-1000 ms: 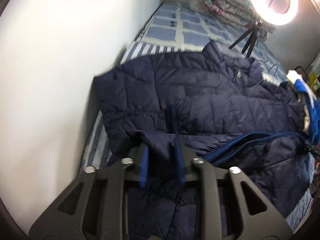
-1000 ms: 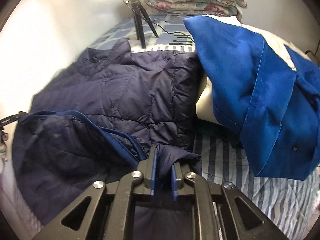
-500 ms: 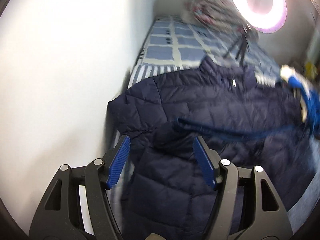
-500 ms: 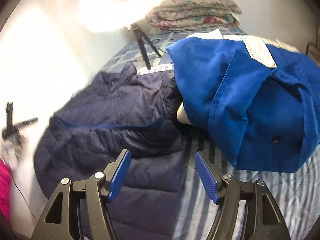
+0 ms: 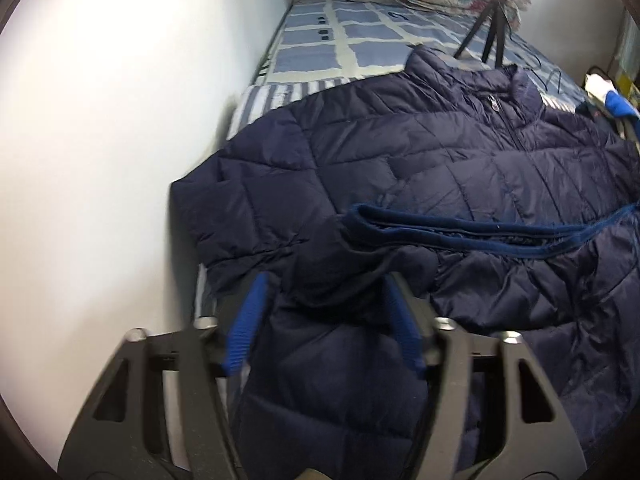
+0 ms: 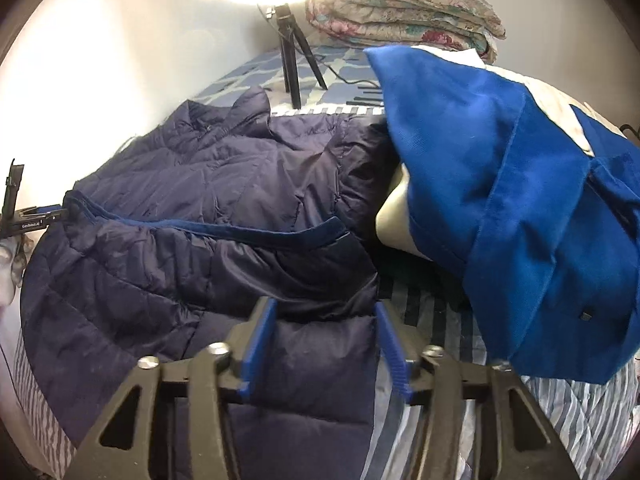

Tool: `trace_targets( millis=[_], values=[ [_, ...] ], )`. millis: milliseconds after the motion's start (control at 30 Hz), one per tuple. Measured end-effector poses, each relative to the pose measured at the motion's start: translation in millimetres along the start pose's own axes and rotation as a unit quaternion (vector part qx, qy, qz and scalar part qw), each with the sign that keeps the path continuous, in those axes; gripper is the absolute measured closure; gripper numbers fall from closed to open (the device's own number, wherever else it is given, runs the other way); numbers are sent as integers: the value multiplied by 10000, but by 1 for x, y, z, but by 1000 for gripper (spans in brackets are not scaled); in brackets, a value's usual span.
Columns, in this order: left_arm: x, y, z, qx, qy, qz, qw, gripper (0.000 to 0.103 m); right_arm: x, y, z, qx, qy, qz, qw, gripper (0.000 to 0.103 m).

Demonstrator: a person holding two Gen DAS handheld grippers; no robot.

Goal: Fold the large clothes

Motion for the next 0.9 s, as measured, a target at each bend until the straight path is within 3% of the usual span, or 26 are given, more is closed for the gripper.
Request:
trace_targets(
  millis=[67,133,267,467,500,600,633,800,867,900],
  values=[
    [0,5,-4,48,76,55,9999,73,-1,1,0,-12,-47,24,10000,69],
    [-1,9,-6,143,95,64,9998,91,-1,1,0,-122,-70,46,9999,87],
    [-1,9,-5,137,19,-6,9999,99,-2,-2,5,-285,-168,-4,9995,100],
    [-2,1,-14,384,348,-218,9984,100,-2,-16,10,-456,-356,-118,9983,101],
    [-1,2,-13,361,336,-198,9986,100,-1,-15,10,-454,-341,-100,9983,97],
    [3,2,-13,481,329,-258,9980,88,3,-13,7,-448,-310,-96,9985,66],
    [4,2,-12,469,309,-264,9981,81,4,-11,6,-460,-325,-96,9984,64],
    [15,14,-9,205,246,-214,9993,76,11,12,10,-399,-380,143,9984,64],
    [15,21,-14,119,324,-118,9993,77,11,19,13,-436,-448,199,9978,71],
    [14,23,-17,123,403,-127,9990,83,10,21,15,-477,-486,207,9975,78]
  ],
)
Point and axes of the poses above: each gripper's, at about its wrist camera, not at the fingertips, and y roughly the way its jaws point, z to its left, x to its top, the point moved 1 cm from there along y, roughly the way its jaws point, and after that the axes turned 6 degrees about z, right-handed, at the moved point
